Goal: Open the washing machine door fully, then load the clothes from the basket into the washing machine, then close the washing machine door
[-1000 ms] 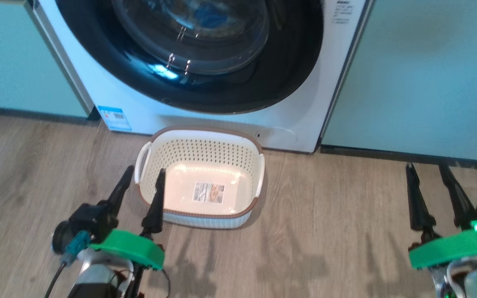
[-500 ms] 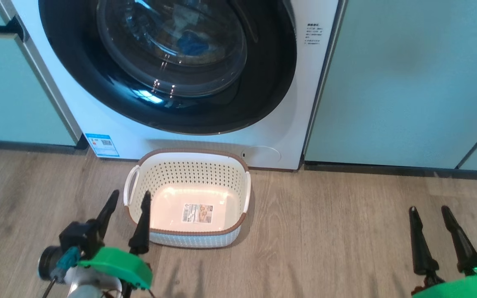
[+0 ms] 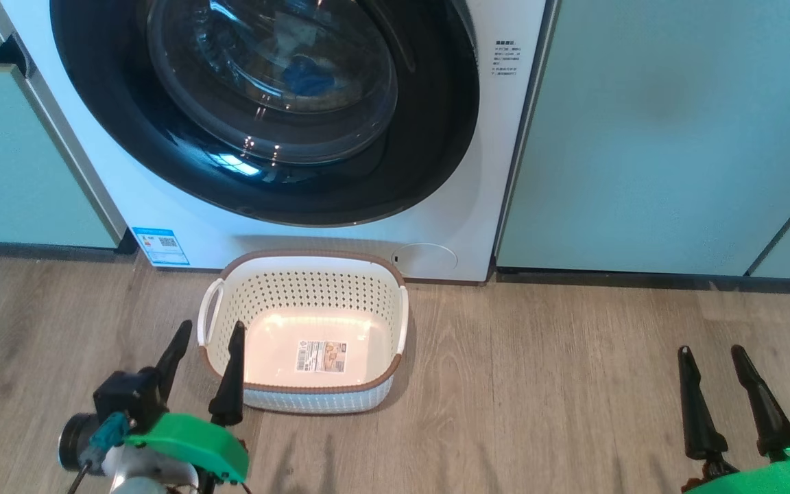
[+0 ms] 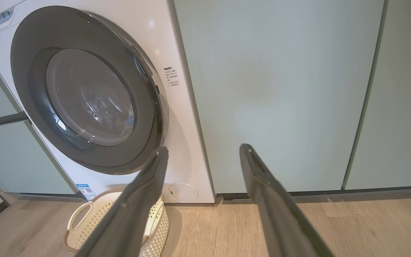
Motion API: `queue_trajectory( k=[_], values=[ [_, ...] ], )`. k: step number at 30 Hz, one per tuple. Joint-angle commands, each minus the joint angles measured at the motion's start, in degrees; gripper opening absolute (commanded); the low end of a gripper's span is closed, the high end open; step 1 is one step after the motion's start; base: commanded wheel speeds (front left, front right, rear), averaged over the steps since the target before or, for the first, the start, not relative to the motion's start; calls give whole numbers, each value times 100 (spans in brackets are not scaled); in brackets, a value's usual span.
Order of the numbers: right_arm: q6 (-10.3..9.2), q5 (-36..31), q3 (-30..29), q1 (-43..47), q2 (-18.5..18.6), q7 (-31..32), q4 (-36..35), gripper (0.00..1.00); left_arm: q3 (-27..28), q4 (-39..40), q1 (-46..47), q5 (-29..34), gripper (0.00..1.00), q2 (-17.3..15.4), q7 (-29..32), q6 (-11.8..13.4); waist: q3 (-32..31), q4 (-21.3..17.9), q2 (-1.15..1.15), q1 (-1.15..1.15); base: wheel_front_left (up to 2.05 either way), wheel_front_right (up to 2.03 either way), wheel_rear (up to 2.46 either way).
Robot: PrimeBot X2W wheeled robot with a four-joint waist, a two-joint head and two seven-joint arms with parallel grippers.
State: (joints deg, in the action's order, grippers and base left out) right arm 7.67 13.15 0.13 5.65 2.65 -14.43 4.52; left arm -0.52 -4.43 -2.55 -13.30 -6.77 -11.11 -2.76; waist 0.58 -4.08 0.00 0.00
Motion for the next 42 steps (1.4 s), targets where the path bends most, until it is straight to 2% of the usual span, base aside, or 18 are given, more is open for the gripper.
queue_trajectory(
  k=[1,19,20,42],
  values=[
    [-19,42,120,-159,23,-20,-209,100,160,211,155,-50,100,-126,-2,47,11,1,0,0,0,0,0],
    [-19,39,134,-210,23,-13,-192,100,36,183,219,-82,100,-178,10,92,118,-23,0,0,0,0,0],
    [0,4,9,-7,-3,9,21,0,-160,-25,2,-81,0,-43,0,44,119,-23,0,0,0,0,0],
    [-3,1316,29,-163,75,247,281,0,-25,-305,130,-1284,0,55,279,-37,96,44,0,0,0,0,0]
  ],
)
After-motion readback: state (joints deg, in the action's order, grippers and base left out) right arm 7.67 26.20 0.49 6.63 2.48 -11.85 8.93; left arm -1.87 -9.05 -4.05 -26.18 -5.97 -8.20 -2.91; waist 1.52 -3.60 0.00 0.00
